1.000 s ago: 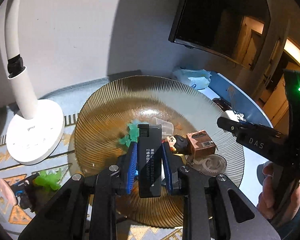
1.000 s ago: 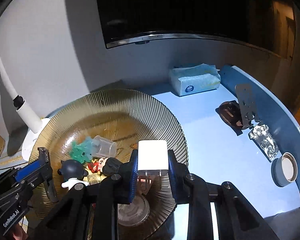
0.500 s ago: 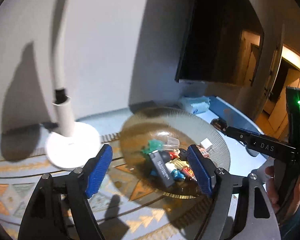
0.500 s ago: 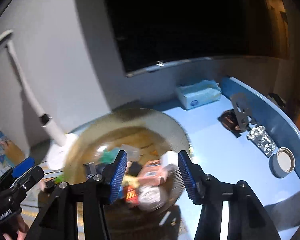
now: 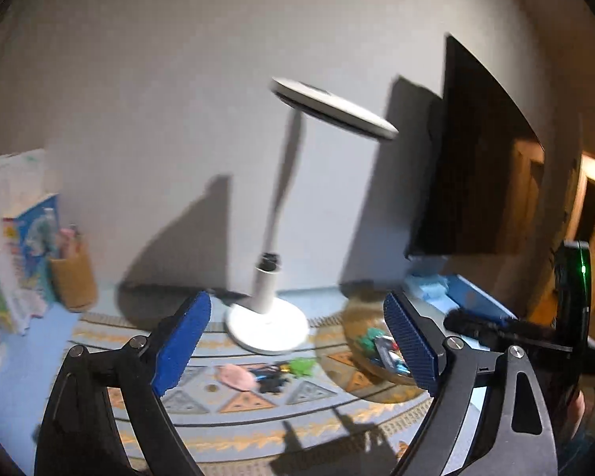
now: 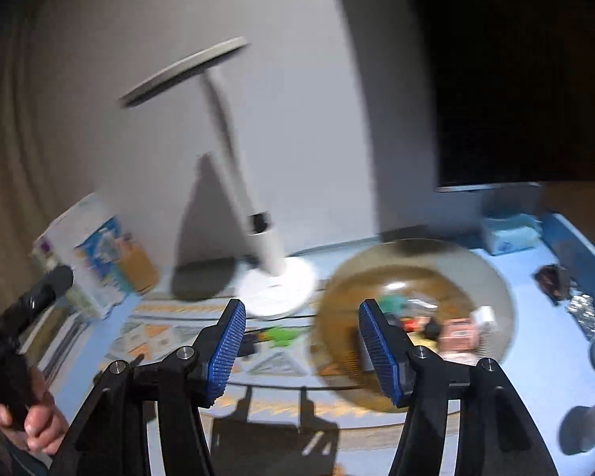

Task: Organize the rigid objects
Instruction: 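Move both grippers back toward the remaining pile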

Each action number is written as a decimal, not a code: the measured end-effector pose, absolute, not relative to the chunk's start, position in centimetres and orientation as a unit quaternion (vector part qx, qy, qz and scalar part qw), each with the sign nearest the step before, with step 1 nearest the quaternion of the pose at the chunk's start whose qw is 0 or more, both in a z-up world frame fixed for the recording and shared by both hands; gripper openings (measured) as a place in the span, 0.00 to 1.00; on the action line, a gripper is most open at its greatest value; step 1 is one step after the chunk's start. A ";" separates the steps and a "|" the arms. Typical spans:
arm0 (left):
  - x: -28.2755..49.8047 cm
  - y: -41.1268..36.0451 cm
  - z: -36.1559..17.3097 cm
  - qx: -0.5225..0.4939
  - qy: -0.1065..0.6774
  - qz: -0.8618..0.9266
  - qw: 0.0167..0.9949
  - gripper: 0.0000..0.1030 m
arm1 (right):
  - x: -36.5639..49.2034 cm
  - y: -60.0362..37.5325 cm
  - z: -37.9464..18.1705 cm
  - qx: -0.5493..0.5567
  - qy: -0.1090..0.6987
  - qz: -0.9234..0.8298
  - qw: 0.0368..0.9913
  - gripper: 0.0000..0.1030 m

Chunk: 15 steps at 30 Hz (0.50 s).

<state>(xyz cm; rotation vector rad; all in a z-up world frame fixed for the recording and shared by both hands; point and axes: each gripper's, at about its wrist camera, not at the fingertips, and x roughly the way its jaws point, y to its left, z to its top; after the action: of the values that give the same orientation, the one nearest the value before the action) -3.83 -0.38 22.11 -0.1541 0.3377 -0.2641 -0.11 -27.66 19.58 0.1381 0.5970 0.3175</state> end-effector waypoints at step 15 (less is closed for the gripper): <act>-2.6 4.3 8.6 -0.039 0.290 -0.004 0.956 0.92 | 0.9 -19.7 8.3 0.010 0.393 0.178 0.902 0.56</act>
<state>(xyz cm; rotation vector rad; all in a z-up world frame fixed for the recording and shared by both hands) -2.62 4.32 8.56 -0.0789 0.5894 -0.0080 0.85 -19.67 8.35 0.0212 0.8127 0.3680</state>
